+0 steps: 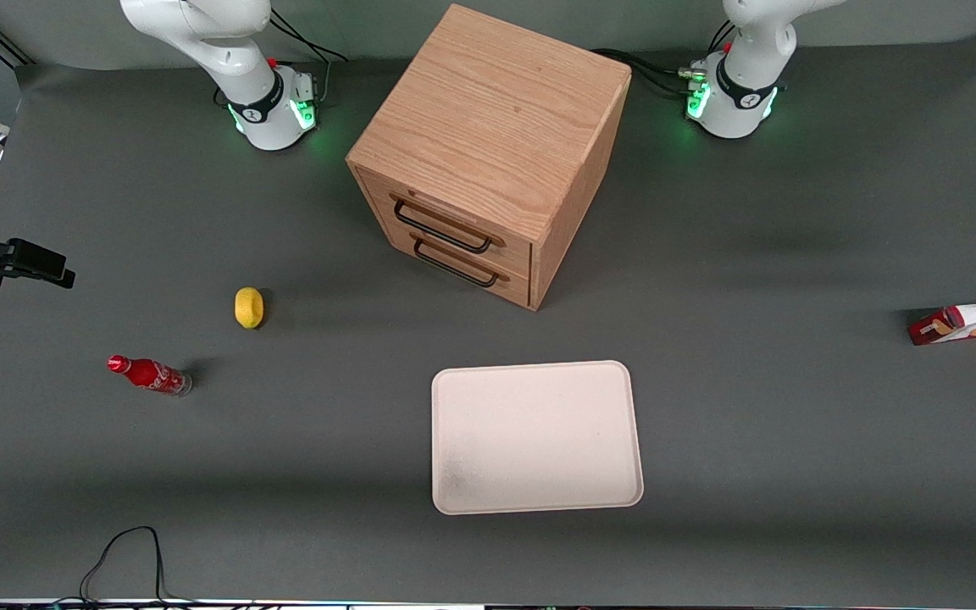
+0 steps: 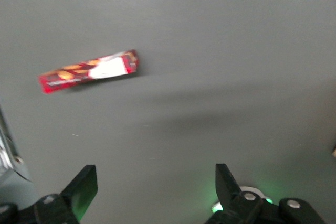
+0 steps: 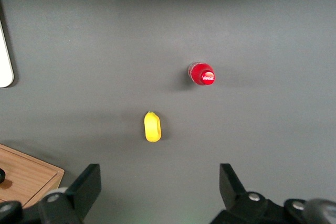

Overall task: Place red cookie box on tray
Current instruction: 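Lower the open left gripper toward the red-and-white cookie box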

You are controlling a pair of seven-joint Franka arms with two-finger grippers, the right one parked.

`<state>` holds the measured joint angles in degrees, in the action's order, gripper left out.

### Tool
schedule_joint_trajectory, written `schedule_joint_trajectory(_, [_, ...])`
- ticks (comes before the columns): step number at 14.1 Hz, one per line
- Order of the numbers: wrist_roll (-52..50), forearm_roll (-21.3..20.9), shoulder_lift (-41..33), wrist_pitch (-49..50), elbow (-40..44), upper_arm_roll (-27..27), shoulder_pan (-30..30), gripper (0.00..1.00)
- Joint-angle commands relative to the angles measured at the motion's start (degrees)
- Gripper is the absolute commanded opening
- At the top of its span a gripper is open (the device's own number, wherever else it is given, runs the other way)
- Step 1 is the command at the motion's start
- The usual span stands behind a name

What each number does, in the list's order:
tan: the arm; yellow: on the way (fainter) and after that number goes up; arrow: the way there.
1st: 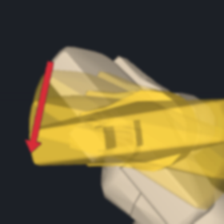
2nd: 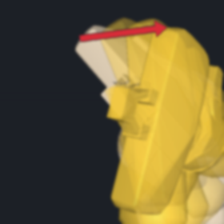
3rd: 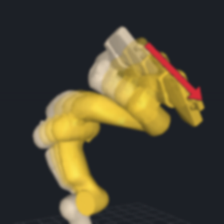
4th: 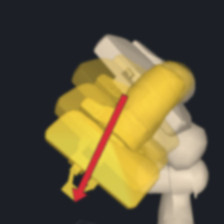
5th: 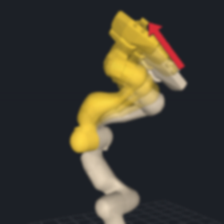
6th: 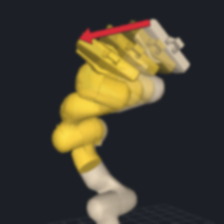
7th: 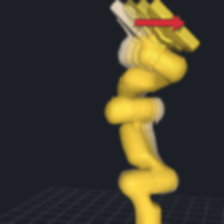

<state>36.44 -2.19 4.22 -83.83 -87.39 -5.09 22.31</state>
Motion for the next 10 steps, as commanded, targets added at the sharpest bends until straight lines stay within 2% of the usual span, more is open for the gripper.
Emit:
schedule_joint_trajectory(1, [18.50,-3.15,6.05,1.30,8.36,0.79,6.41,1.00])
schedule_joint_trajectory(5, [55.93,-4.58,15.00,-1.16,18.20,0.79,12.84,1.00])
schedule_joint_trajectory(6, [61.07,-4.32,16.07,-1.77,18.83,0.79,13.28,1.00])
schedule_joint_trajectory(10, [66.73,-4.84,16.26,-3.53,17.18,1.05,12.67,0.99])
